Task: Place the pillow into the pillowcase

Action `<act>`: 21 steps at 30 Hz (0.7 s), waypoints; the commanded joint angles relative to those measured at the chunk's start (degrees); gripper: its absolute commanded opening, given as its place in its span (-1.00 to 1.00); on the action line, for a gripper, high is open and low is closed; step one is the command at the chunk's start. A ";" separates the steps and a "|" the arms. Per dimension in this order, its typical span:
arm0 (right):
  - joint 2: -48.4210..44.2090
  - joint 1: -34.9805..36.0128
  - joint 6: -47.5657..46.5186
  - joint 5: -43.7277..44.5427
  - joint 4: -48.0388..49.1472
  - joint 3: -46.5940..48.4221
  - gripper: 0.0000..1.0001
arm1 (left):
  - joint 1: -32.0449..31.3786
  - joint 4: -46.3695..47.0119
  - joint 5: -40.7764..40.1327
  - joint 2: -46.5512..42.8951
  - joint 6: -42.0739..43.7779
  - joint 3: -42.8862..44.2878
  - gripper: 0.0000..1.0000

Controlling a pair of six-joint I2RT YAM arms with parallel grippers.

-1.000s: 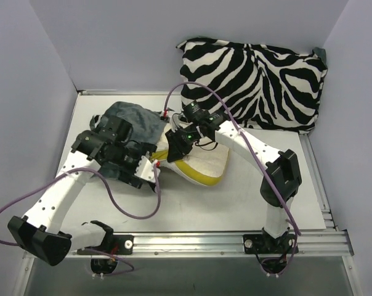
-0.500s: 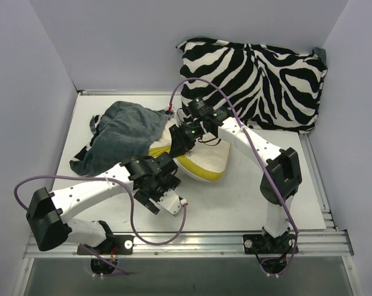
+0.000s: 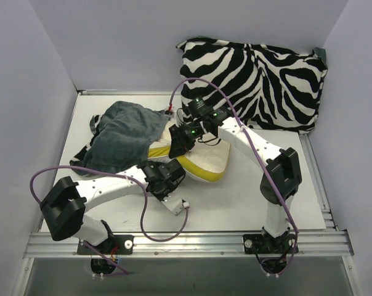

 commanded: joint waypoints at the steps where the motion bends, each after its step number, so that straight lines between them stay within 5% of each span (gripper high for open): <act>1: 0.07 0.06 3.17 -5.78 1.13 4.44 -1.00 | -6.53 1.68 8.94 -0.08 -2.45 11.71 -1.00; 6: 4.38 -0.12 5.91 -8.06 1.13 8.15 -1.00 | -13.24 3.93 23.90 1.24 -12.89 26.42 -1.00; 20: 12.72 5.50 2.22 -9.12 1.74 -9.07 -1.00 | -17.19 14.58 25.67 -8.51 -17.55 11.74 -0.99; 21: 13.95 6.12 2.74 -8.86 1.83 -10.47 -1.00 | -17.81 14.77 25.49 -8.86 -19.32 12.53 -0.61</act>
